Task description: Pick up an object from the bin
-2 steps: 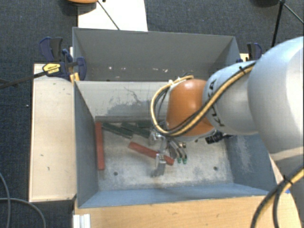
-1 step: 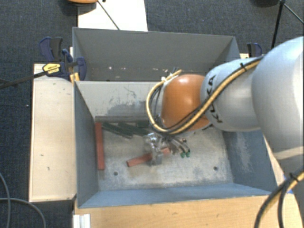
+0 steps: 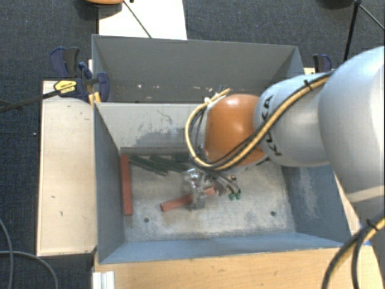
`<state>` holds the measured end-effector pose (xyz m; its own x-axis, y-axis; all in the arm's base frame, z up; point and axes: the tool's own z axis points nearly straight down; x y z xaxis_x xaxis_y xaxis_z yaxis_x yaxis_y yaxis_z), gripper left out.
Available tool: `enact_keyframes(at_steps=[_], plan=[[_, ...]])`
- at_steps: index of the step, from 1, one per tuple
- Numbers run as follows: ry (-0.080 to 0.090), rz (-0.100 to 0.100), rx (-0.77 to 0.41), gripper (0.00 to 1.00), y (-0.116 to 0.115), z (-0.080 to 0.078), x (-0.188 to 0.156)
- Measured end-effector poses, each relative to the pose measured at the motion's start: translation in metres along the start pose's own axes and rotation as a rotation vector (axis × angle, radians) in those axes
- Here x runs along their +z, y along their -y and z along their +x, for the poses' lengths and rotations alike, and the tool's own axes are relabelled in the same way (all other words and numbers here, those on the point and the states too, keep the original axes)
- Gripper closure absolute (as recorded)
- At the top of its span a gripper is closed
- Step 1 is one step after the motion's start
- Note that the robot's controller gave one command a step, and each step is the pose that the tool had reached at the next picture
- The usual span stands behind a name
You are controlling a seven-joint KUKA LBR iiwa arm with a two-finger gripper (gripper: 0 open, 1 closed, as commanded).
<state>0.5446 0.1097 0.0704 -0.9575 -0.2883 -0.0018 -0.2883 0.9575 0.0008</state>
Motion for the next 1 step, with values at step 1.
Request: enact_keyframes(at_steps=[1], plan=[[0.001, 0.001, 0.015, 1.00, -0.0078, 0.0049, -0.1330]])
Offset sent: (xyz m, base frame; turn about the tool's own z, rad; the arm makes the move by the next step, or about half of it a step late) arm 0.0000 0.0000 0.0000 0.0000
